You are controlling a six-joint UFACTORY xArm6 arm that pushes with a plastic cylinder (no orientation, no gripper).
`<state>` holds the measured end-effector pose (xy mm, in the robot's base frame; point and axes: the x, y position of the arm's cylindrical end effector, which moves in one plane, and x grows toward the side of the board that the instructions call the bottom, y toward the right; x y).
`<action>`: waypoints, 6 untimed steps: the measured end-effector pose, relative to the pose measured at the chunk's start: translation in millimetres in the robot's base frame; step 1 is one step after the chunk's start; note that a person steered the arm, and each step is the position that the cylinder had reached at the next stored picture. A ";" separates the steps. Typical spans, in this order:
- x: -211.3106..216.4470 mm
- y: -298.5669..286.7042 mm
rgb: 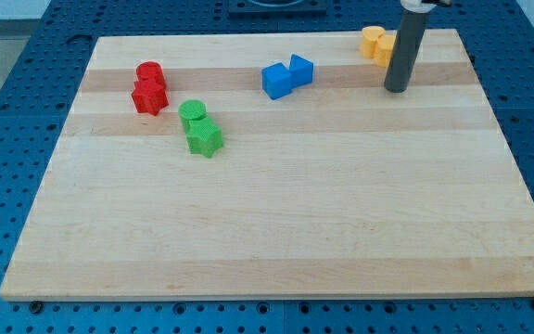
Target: Move your arm towards center
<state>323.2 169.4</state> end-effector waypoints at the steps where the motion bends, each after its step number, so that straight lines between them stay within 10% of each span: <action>1: 0.0 -2.0; 6: -0.6 -3.6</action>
<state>322.6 165.8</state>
